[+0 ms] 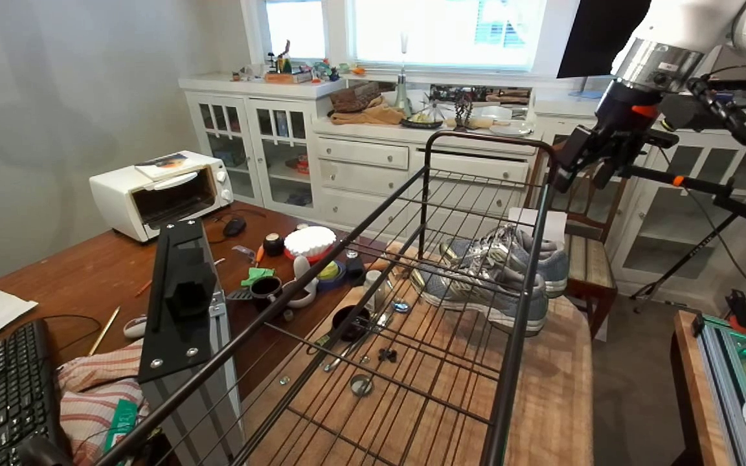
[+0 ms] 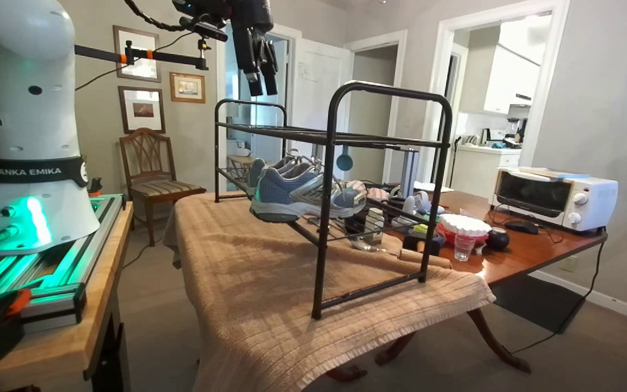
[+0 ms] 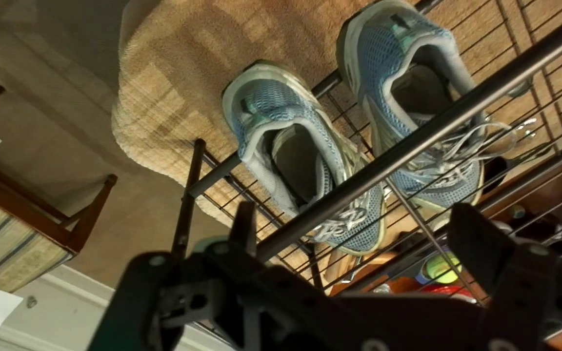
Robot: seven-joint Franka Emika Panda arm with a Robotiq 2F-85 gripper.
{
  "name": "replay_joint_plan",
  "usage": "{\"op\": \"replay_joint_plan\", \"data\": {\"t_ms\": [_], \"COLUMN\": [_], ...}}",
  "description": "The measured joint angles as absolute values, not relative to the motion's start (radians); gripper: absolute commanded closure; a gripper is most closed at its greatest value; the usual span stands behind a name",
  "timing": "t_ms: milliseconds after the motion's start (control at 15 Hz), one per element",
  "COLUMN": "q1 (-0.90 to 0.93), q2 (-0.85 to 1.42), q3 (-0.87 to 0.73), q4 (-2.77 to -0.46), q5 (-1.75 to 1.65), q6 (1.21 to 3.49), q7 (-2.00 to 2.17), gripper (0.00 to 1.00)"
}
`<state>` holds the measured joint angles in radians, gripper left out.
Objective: Move the right sneaker to the shelf below it
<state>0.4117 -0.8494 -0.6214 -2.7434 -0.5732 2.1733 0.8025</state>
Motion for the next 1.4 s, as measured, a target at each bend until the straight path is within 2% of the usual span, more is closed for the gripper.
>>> {"op": "replay_joint_plan", "data": {"t_ms": [400, 733, 1400], "q1": [0.158, -0.007, -0.065], "q2": [-0.717, -0.641, -0.594], "q3": [-0.375, -0.226, -0.177], "q4": [-2.698, -2.655, -2.617], "q5": [-0.272, -0.221, -0.212], "q6": [2.175, 2.176, 2.234], "q7": [0.383, 0.209, 0.085], "gripper": [0.00, 0.00, 0.00]}}
